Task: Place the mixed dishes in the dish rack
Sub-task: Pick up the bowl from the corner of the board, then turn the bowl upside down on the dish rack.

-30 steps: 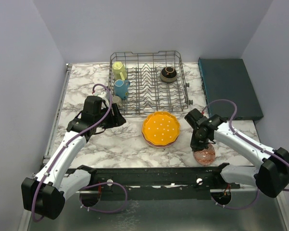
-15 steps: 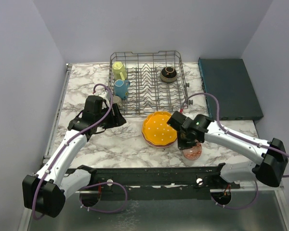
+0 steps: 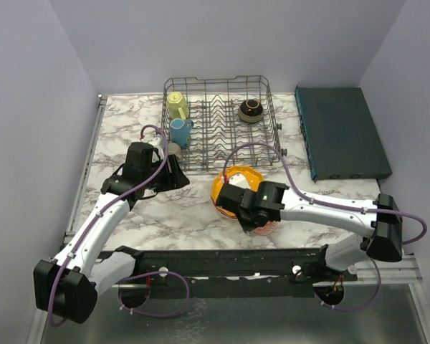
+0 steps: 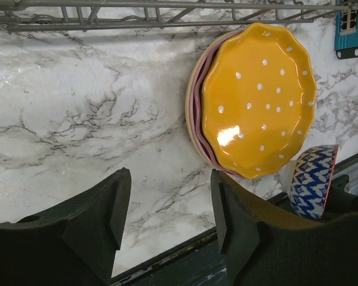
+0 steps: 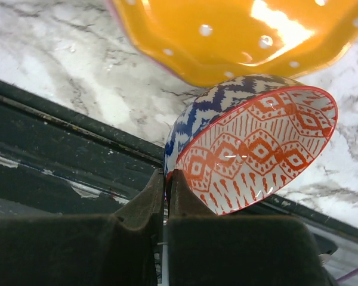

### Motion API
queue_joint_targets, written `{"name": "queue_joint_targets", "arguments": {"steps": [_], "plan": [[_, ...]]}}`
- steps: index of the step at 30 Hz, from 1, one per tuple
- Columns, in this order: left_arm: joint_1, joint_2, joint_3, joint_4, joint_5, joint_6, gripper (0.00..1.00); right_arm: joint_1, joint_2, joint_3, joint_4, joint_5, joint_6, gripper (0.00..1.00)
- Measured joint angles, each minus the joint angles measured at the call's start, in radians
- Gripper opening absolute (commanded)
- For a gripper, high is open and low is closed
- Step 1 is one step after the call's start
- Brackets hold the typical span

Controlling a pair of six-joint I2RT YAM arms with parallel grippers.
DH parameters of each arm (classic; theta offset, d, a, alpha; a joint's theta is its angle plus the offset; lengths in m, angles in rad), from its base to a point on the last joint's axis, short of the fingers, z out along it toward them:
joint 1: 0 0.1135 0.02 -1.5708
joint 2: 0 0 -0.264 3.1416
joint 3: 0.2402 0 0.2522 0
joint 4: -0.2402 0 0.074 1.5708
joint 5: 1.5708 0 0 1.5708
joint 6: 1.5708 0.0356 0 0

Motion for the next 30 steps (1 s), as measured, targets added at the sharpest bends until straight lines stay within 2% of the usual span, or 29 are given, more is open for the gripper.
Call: {"name": "queue_joint_targets", "arguments": {"steps": [7,19,30], "plan": [[0.000,0.000,0.000,0.002,0.057,0.003,0.62,0.114,0.095,0.077,0.003,0.046,-0.131,0.01],[-0.023,-0.004,-0.011,0.052,0.232,0.003,0.66,0.153,0.102,0.122,0.134,0.047,-0.404,0.00],[-0.080,-0.007,-0.013,0.077,0.320,0.007,0.68,0.225,0.116,0.110,0.241,0.035,-0.689,0.01]]}}
